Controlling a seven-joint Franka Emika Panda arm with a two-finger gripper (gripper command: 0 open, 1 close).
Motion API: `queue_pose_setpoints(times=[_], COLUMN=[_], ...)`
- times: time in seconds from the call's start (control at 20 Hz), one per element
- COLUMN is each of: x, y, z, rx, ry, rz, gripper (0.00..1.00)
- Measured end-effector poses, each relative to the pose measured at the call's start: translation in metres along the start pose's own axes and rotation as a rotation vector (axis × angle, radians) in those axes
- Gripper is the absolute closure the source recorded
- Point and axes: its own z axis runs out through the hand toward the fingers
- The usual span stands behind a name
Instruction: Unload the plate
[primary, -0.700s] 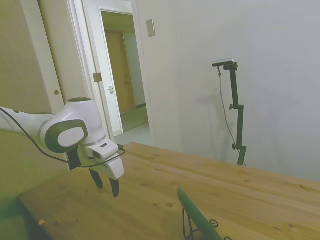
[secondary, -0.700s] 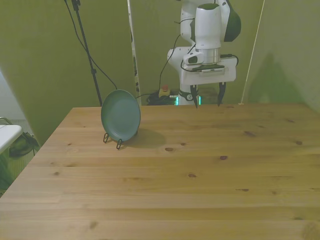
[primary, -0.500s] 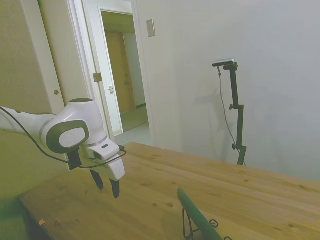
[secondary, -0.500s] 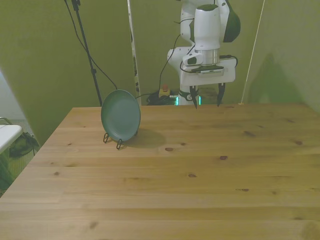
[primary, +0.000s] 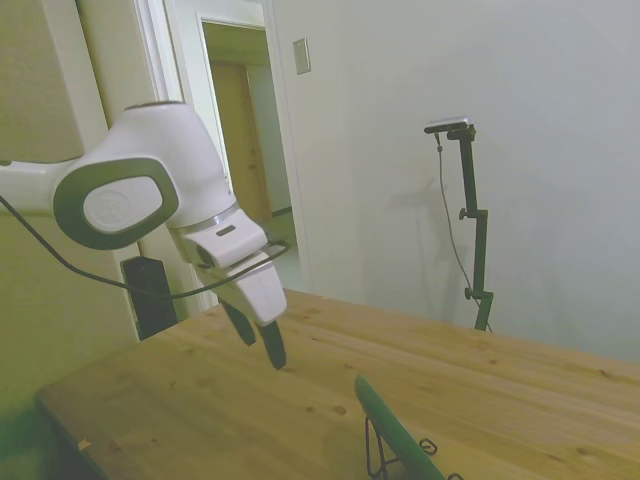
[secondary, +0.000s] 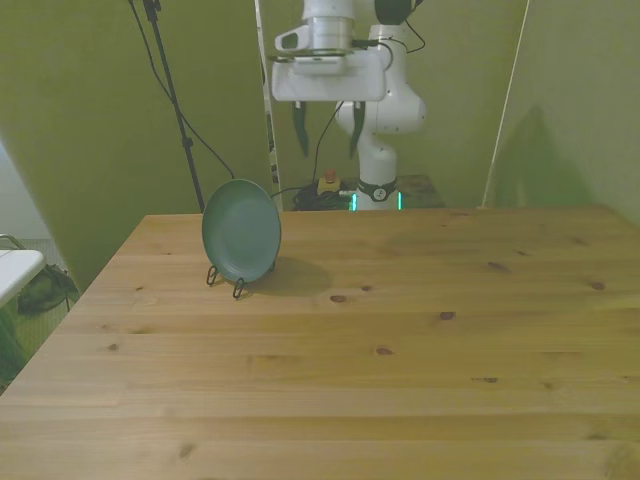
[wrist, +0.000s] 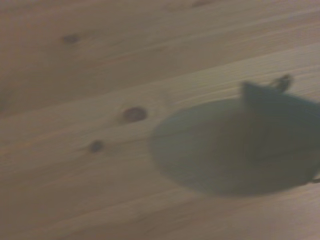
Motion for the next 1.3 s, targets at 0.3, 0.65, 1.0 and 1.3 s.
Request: queue_pose_setpoints(times=[0.3, 0.65, 1.0, 1.3], x=[0.064, 0.126, 0.214, 0.224], y=[0.007, 0.019, 0.04, 0.032], z=[-0.01, -0.011, -0.008, 0.018], rx=[0.0, 0.022, -0.056, -0.01], ry=[-0.014, -0.222, -0.225, -0.267], rz=[-0.013, -0.251, -0.29, -0.44], gripper=[0.0, 0.0, 0.0, 0.0])
